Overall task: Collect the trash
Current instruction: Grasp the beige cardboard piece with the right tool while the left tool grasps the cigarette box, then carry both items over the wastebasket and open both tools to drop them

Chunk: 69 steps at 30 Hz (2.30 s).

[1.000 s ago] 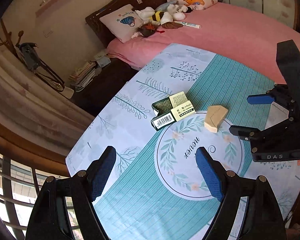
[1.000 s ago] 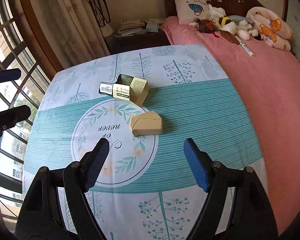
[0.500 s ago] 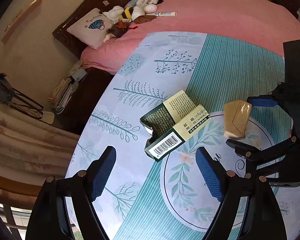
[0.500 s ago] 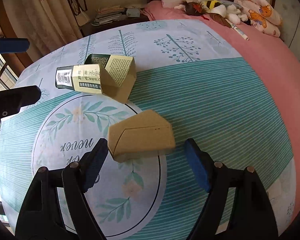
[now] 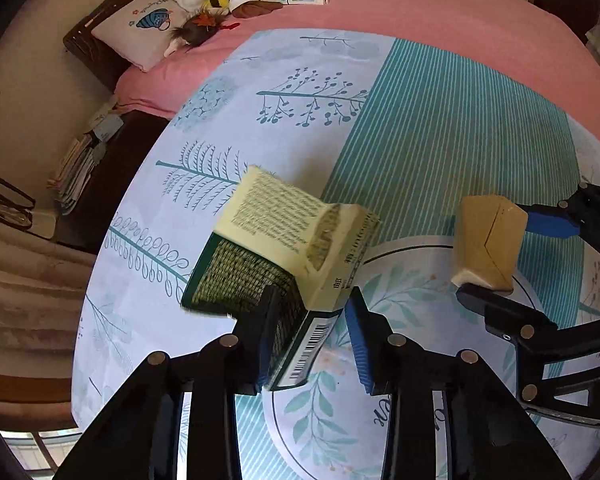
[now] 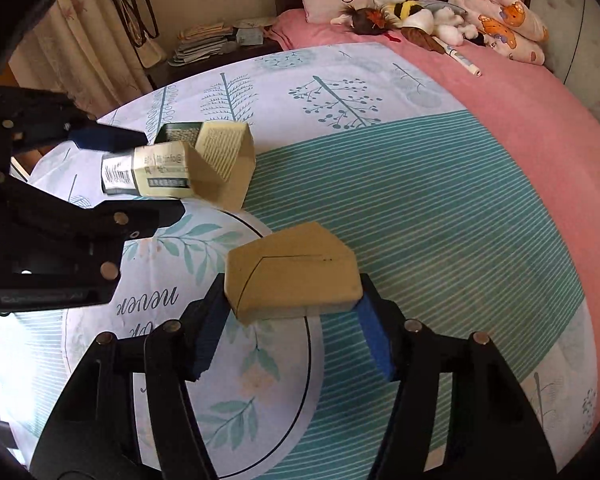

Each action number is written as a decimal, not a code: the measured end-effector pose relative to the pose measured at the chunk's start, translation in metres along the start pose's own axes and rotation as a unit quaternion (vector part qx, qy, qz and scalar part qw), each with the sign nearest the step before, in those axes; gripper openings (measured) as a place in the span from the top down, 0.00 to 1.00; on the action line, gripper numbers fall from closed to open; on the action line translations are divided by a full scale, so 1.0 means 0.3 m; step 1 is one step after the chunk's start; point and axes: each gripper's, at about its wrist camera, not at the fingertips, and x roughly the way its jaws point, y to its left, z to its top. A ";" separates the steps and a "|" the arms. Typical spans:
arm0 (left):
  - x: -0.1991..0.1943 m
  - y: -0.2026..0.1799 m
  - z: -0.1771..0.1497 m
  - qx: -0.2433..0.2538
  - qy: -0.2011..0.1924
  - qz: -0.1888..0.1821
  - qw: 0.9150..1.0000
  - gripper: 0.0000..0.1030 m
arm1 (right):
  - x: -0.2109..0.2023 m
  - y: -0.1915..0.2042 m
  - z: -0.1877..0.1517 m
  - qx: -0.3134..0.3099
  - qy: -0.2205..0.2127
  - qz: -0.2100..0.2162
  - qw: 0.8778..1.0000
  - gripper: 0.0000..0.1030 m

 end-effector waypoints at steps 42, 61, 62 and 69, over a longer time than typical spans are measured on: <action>-0.928 -0.983 -0.518 -0.170 -0.067 -0.041 0.982 0.79 | -1.049 -0.367 -0.721 0.089 -0.038 0.091 0.991 0.43; -1.065 -1.760 -0.733 -0.176 -0.039 -0.053 0.982 0.79 | -1.388 -0.638 -1.318 0.045 -0.003 0.114 0.992 0.43; -1.058 -1.779 -0.744 -0.174 -0.038 -0.055 0.982 0.79 | -1.392 -0.644 -1.340 0.046 0.002 0.114 0.992 0.43; -0.934 -1.808 -0.858 -0.177 -0.014 -0.075 0.981 0.79 | -1.347 -0.659 -1.416 0.059 0.028 0.106 0.992 0.43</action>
